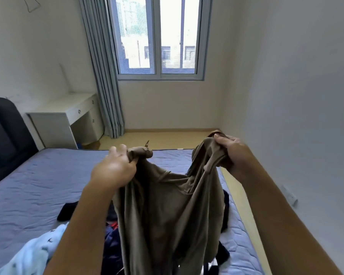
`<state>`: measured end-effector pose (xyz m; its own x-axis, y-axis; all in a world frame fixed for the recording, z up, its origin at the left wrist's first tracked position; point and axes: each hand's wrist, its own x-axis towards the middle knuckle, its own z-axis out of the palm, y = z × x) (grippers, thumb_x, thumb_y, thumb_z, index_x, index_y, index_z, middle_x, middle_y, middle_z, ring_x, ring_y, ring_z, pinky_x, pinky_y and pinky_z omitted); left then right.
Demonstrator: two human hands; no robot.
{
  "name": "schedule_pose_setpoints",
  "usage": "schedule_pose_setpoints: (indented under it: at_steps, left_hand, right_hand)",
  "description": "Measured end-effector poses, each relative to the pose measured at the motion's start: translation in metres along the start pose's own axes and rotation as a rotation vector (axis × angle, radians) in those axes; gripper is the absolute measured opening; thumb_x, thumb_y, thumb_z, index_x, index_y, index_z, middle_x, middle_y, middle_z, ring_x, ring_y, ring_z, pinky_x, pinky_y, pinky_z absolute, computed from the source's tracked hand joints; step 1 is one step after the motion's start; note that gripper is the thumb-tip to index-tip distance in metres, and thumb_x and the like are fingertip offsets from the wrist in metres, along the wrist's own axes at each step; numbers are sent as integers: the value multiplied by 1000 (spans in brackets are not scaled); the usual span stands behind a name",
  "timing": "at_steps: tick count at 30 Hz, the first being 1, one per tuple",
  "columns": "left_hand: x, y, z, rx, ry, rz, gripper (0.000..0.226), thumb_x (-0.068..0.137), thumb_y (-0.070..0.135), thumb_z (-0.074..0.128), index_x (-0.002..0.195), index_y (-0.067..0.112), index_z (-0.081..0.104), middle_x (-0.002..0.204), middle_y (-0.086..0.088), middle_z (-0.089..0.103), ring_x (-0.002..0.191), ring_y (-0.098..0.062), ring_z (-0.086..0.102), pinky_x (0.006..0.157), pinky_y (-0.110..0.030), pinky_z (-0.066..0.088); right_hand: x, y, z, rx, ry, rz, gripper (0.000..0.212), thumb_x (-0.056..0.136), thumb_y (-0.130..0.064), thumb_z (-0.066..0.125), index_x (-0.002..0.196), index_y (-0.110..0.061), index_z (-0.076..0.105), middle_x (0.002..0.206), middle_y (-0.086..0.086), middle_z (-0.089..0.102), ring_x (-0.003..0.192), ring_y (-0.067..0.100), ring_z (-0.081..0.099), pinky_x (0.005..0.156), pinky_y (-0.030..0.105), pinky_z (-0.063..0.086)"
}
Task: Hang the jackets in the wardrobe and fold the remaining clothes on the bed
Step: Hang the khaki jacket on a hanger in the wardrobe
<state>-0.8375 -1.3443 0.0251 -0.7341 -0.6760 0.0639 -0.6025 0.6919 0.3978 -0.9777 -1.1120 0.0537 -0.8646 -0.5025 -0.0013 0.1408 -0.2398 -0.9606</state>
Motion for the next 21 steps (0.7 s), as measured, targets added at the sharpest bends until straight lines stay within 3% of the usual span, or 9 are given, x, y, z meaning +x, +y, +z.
schedule_pose_setpoints:
  at_steps: [3, 5, 7, 9, 11, 14, 17, 19, 21]
  left_hand:
    - [-5, 6, -14, 18, -40, -65, 36, 98, 50, 33, 110, 16, 36, 102, -9, 52, 105, -34, 55, 80, -39, 40]
    - [-10, 12, -25, -306, -125, -3, 34, 99, 45, 39, 115, 15, 45, 84, -8, 57, 80, -32, 63, 63, -34, 44]
    - [-7, 17, -35, -678, -164, 60, 21, 100, 32, 44, 106, 15, 56, 52, -3, 56, 40, -19, 54, 37, -25, 39]
    - [13, 21, -40, -851, -128, 29, 16, 99, 23, 47, 94, 14, 59, 42, -1, 54, 28, -15, 47, 30, -22, 37]
    - [45, 28, -29, -843, -126, -48, 14, 98, 19, 46, 90, 15, 57, 48, -5, 58, 30, -18, 51, 31, -25, 43]
    - [103, 31, 24, -765, -197, -219, 33, 95, 5, 33, 86, 20, 61, 62, -12, 66, 34, -21, 58, 37, -33, 54]
    - [147, 18, 99, -809, -361, -333, 36, 94, 0, 37, 120, 14, 56, 105, -20, 66, 61, -21, 65, 52, -32, 55]
    - [162, 4, 149, -811, -396, -384, 49, 94, 8, 47, 140, 14, 31, 105, -11, 61, 77, -18, 58, 63, -33, 49]
    - [155, -17, 201, -740, -387, -372, 58, 92, 17, 53, 143, 17, 24, 104, -2, 58, 83, -16, 58, 69, -31, 49]
  right_hand:
    - [-4, -13, 8, 49, -60, 10, 19, 97, -9, 49, 82, -5, 59, 58, 5, 61, 49, 13, 60, 48, 22, 51]
    - [-5, -23, 13, 109, -72, 19, 19, 95, -8, 51, 79, -5, 60, 57, 4, 60, 47, 12, 59, 46, 20, 50]
    - [3, -33, 14, 186, -62, 31, 23, 95, -10, 51, 72, -7, 56, 45, 2, 52, 34, 9, 50, 35, 16, 41]
    - [21, -39, 15, 216, -85, 42, 27, 96, -11, 47, 69, -9, 49, 37, -2, 42, 25, 6, 36, 28, 10, 27]
    - [55, -26, 17, 119, -62, 66, 23, 97, -8, 41, 76, -9, 48, 41, -1, 47, 26, 5, 37, 27, 10, 22]
    - [118, 30, 20, -98, 97, 203, 18, 98, -1, 36, 91, -8, 51, 72, 9, 60, 37, 8, 56, 31, 16, 36]
    - [176, 99, 13, -177, 200, 322, 19, 100, 0, 34, 113, -4, 48, 103, 16, 58, 73, 22, 68, 54, 27, 56]
    - [202, 145, 2, -285, 156, 389, 39, 101, -5, 38, 140, -11, 35, 127, 12, 49, 103, 25, 60, 75, 38, 55]
    - [202, 195, -13, -420, 77, 465, 53, 100, -12, 42, 149, -19, 23, 141, 6, 44, 119, 23, 51, 86, 42, 48]
